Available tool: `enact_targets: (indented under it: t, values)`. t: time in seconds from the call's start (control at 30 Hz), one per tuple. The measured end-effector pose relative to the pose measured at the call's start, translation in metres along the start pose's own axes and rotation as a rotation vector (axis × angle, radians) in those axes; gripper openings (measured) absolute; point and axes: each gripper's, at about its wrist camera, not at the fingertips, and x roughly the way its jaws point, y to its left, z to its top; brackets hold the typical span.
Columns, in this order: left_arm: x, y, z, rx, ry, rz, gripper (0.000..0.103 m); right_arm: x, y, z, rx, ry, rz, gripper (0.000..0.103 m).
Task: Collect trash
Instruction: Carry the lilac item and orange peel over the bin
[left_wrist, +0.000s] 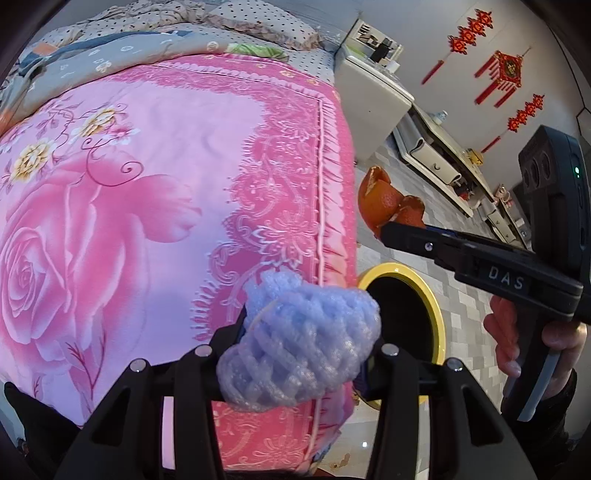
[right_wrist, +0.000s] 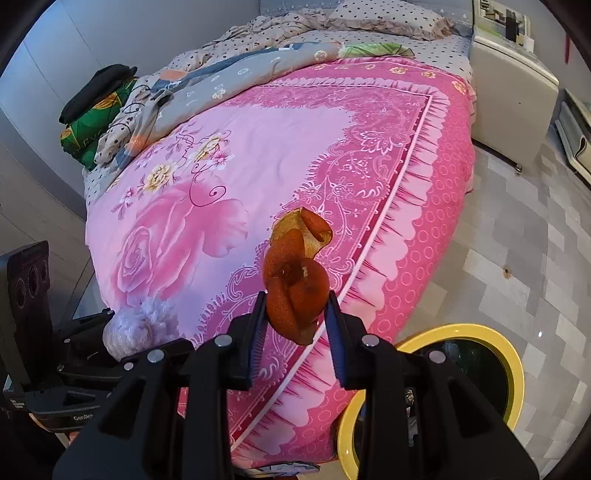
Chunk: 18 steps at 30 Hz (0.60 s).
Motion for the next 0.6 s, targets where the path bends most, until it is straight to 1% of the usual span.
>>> enact_targets:
  t: [0.13, 0.3, 0.4, 0.6]
  values:
    - [0.004, -0.023, -0.001, 0.029, 0.017, -0.017, 0.043, -0.021, -0.021, -0.014, 0.04, -0.026, -0.01, 0.029]
    - [0.012, -0.059, -0.006, 0.089, 0.033, -0.03, 0.043, -0.044, -0.045, -0.031, 0.081, -0.05, -0.033, 0.03]
    - [0.024, -0.076, -0.01, 0.106, 0.063, -0.051, 0.043, -0.053, -0.058, -0.042, 0.094, -0.047, -0.066, 0.03]
    - [0.048, -0.104, -0.023, 0.154, 0.111, -0.077, 0.043, -0.061, -0.09, -0.067, 0.166, -0.034, -0.074, 0.03]
